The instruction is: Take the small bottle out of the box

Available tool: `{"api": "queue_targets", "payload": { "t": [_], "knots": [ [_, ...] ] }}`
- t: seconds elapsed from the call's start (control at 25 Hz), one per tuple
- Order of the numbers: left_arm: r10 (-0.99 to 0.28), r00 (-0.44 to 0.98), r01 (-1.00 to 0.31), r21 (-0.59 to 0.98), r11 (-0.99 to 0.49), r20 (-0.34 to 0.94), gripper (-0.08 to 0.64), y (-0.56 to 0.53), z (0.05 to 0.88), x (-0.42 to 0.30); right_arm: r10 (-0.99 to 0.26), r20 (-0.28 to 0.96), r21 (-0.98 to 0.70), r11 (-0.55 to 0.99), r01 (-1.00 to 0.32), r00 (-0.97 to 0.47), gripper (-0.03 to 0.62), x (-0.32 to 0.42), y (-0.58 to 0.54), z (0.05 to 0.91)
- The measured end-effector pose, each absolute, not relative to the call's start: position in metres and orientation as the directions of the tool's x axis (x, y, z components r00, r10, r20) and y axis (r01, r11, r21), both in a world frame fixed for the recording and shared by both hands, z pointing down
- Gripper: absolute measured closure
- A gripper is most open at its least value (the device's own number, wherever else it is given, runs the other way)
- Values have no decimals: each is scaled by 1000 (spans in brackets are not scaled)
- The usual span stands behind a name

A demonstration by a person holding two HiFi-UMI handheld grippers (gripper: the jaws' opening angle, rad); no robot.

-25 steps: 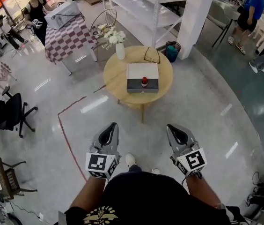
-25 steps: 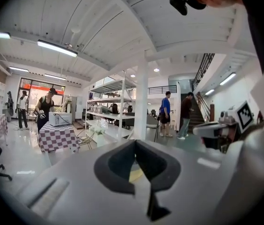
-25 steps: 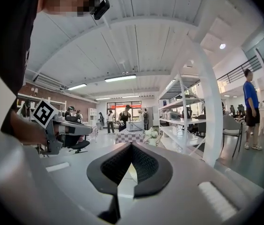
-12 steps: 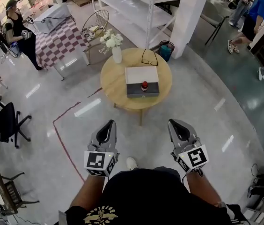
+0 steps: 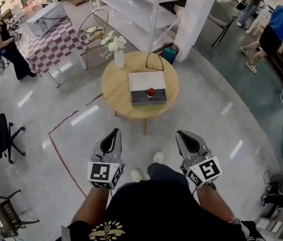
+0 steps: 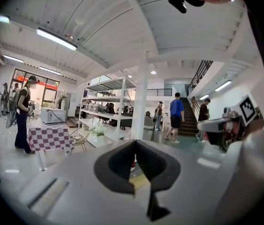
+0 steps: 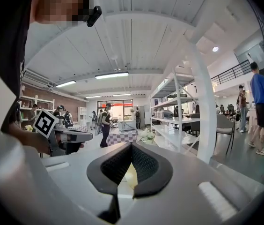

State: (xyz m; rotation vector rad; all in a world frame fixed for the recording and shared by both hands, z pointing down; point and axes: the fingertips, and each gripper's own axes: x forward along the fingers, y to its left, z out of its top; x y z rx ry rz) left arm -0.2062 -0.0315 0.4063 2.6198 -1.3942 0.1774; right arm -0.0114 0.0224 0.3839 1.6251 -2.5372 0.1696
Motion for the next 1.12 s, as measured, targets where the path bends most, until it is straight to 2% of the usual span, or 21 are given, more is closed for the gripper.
{"api": "queue_targets", "payload": {
  "t": [1.12],
  "knots": [
    [-820,527,-847,64,-527,222,560,-84,415,-191,-886,159,-75,429,-900,-435,584,10,-43,401]
  ]
}}
